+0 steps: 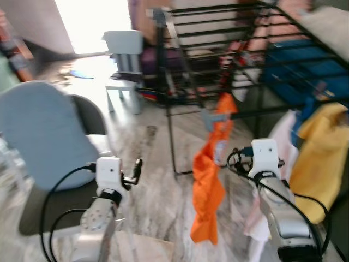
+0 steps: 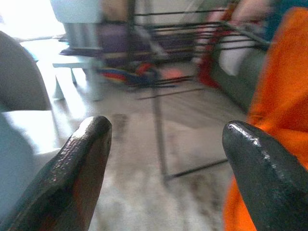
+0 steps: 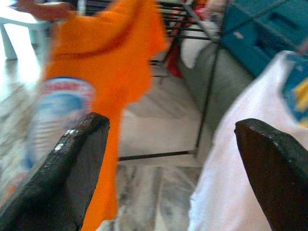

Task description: Hang hanger

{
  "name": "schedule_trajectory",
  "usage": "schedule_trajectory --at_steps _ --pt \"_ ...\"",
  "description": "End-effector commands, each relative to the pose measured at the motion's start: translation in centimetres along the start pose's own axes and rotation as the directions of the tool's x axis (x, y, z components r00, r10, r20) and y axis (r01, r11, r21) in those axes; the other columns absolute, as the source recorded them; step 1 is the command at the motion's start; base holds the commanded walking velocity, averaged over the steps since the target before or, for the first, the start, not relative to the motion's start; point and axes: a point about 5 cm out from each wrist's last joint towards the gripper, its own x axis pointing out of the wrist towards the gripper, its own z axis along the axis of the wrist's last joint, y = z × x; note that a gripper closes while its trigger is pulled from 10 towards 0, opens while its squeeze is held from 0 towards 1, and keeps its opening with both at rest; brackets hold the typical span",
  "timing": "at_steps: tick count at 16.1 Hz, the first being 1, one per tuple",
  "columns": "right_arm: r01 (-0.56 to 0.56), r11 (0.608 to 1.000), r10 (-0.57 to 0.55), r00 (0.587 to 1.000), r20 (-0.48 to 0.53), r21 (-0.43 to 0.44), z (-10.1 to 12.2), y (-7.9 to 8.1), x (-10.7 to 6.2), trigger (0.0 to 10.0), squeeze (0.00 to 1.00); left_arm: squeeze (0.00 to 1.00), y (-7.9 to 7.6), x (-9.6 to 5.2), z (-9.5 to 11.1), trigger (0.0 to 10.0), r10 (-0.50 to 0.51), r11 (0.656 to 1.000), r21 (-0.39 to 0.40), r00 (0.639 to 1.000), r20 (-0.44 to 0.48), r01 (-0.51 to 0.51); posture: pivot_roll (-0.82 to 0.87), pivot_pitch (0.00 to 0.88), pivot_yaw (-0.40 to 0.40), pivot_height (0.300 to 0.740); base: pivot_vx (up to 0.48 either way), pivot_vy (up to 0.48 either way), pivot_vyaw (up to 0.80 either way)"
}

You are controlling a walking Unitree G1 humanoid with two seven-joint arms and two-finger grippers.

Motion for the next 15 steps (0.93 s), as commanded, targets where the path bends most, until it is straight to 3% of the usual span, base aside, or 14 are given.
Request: schedule_trajectory --at_steps 1,4,6,15 --pt "0.015 1.0 -0.015 1.0 0.022 -0.003 0.6 -0.33 0.14 10.0 1.0 0.0 0.06 -0.04 -0.09 10.0 0.003 1.0 -0.001 1.0 -0.011 -0.003 -0.19 0.0 0.051 0.74 0.0 0.0 -0.58" --pt "0.009 1.0 -0.008 0.999 0.031 -0.02 0.82 -0.21 0.24 10.0 1.0 0.0 -0.24 0.1 -0.03 10.0 -0.006 1.0 -0.017 1.0 -0.01 0.005 -0.2 0.0 0.048 0.74 0.0 0.0 0.0" --pt "0.003 0.999 -0.001 0.999 0.038 -0.045 1.0 0.09 0.27 10.0 0.78 0.0 -0.37 0.2 -0.08 10.0 -0.01 1.0 -0.014 1.0 -0.011 0.01 -0.2 0.0 0.043 0.74 0.0 -0.142 0.0" --pt "0.022 0.998 -0.02 0.999 0.035 -0.061 0.87 -0.38 0.31 10.0 0.63 0.0 -0.25 0.36 -0.28 10.0 -0.013 1.0 -0.012 1.0 -0.025 0.012 -0.2 0.0 0.043 0.74 0.0 -0.304 0.0"
